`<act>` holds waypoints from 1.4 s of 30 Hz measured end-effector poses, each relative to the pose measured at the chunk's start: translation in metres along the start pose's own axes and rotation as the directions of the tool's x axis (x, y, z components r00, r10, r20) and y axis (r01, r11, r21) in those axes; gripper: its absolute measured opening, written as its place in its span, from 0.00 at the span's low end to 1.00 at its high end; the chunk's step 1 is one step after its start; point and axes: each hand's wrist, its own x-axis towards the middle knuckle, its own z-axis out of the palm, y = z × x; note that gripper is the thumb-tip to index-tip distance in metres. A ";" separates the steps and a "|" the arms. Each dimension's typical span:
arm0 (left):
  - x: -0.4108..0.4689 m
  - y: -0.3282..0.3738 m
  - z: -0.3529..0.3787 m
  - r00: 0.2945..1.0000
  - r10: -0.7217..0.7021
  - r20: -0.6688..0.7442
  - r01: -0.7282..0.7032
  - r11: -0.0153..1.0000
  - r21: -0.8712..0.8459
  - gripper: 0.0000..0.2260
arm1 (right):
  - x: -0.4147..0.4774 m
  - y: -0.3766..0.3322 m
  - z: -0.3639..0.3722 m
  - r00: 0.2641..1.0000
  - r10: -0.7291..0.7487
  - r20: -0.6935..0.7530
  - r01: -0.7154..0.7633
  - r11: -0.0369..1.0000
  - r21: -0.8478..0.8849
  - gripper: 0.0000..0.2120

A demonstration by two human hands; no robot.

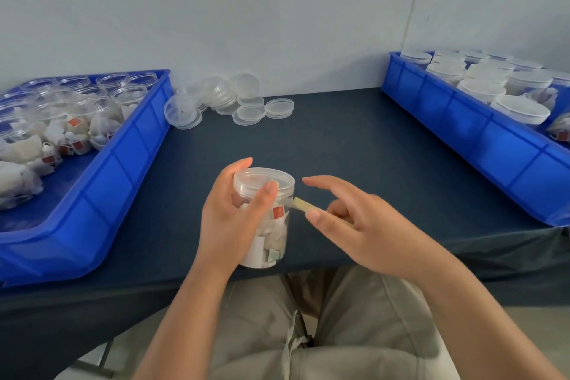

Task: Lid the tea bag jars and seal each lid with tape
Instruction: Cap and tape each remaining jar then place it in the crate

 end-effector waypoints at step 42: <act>0.006 -0.009 -0.001 0.997 0.069 0.036 -0.072 0.993 0.093 0.30 | -0.003 -0.005 0.005 1.000 -0.011 -0.015 0.009 0.993 -0.117 0.13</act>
